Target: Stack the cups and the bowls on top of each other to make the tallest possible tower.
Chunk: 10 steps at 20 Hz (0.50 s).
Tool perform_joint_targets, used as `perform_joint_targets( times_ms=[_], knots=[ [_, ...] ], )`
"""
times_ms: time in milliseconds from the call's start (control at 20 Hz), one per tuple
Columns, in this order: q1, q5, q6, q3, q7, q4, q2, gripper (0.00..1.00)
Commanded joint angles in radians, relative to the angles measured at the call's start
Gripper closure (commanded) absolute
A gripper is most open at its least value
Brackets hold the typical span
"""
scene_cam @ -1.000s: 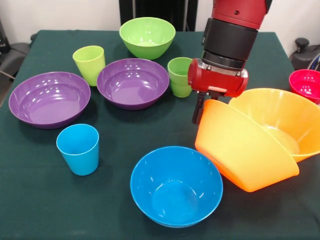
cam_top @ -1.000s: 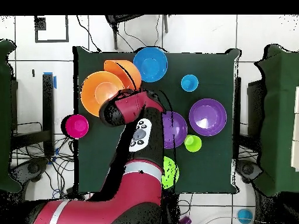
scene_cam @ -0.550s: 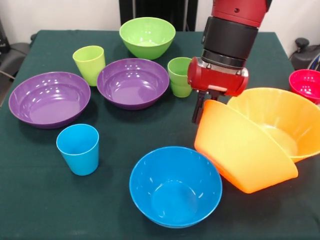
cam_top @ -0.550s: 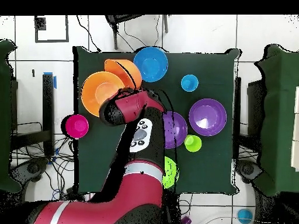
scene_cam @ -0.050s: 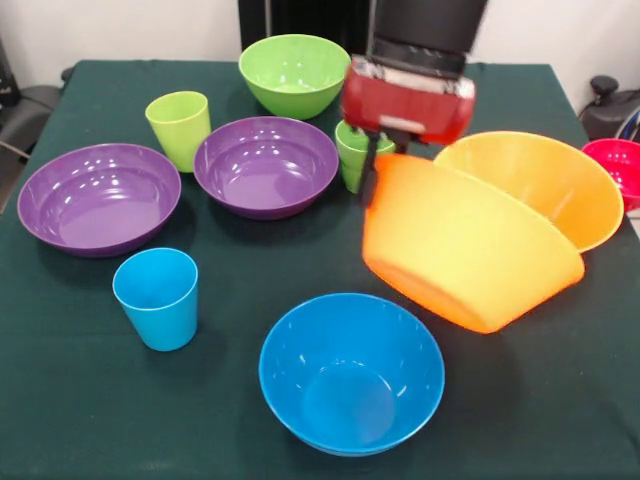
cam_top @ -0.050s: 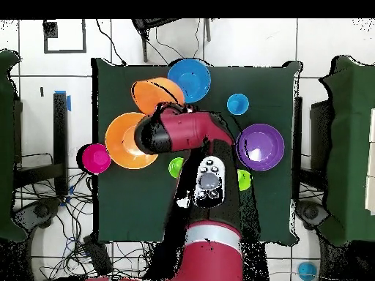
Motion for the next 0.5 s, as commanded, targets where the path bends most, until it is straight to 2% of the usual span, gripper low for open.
perform_joint_targets(
  times_ms=[50, 350, 500],
  knots=[
    [-0.112, 0.076, 0.228, 0.224, -0.158, 0.066, -0.171, 1.00],
    [-0.183, 0.078, 0.337, 0.296, -0.240, 0.043, -0.209, 1.00],
    [-0.209, 0.065, 0.349, 0.324, -0.252, 0.043, -0.215, 1.00]
  ],
)
